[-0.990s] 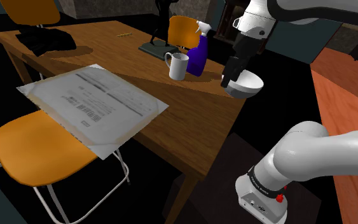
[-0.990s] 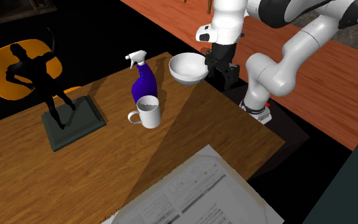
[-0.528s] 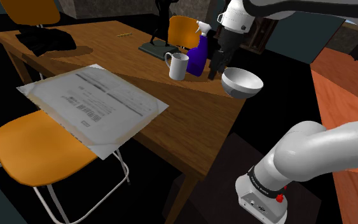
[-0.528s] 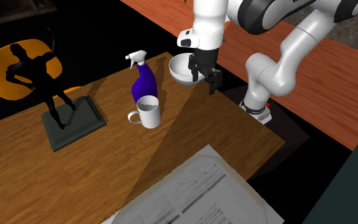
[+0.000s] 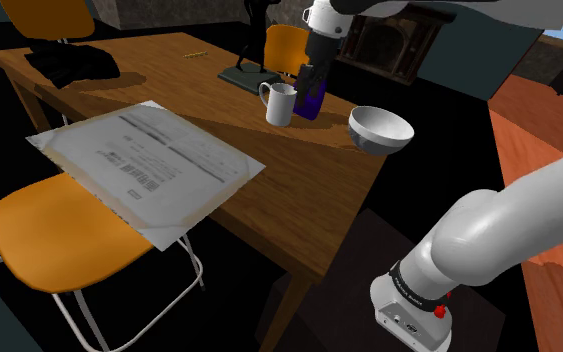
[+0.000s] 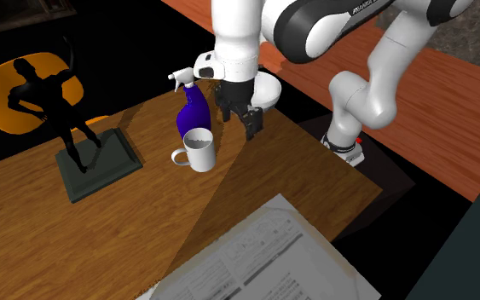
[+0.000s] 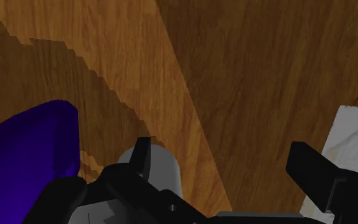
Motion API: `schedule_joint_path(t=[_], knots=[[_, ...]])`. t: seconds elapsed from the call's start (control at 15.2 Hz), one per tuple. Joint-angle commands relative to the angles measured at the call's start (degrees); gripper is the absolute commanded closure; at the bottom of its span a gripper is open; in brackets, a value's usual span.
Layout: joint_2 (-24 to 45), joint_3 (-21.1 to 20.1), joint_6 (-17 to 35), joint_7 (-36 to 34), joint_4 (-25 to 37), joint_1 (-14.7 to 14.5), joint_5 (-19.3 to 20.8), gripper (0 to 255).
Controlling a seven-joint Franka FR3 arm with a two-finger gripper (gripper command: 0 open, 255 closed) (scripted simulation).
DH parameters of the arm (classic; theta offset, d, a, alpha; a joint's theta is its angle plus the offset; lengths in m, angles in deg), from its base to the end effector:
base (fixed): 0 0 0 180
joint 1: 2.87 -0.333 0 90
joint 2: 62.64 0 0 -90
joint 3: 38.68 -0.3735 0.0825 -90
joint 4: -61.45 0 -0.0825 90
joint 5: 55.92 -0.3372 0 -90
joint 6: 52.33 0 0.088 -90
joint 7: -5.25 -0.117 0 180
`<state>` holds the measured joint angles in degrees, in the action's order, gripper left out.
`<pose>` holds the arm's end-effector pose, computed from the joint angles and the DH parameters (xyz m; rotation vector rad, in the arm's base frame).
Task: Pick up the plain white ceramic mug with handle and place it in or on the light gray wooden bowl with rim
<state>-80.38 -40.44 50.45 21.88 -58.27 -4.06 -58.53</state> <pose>0.4006 0.0270 0.6088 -3.0659 -0.5114 -0.0279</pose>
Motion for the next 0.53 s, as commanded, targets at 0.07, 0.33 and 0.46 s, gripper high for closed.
schedule_joint_path(t=[0.07, 0.33, 0.46], knots=[[6.78, -0.23, 1.06, 1.82, 6.32, -0.35, 0.72, 0], [14.74, -0.73, 1.14, 3.65, 14.91, -0.83, 1.67, 0], [14.82, -0.74, 2.67, 3.65, 13.47, -0.84, 1.67, 0]])
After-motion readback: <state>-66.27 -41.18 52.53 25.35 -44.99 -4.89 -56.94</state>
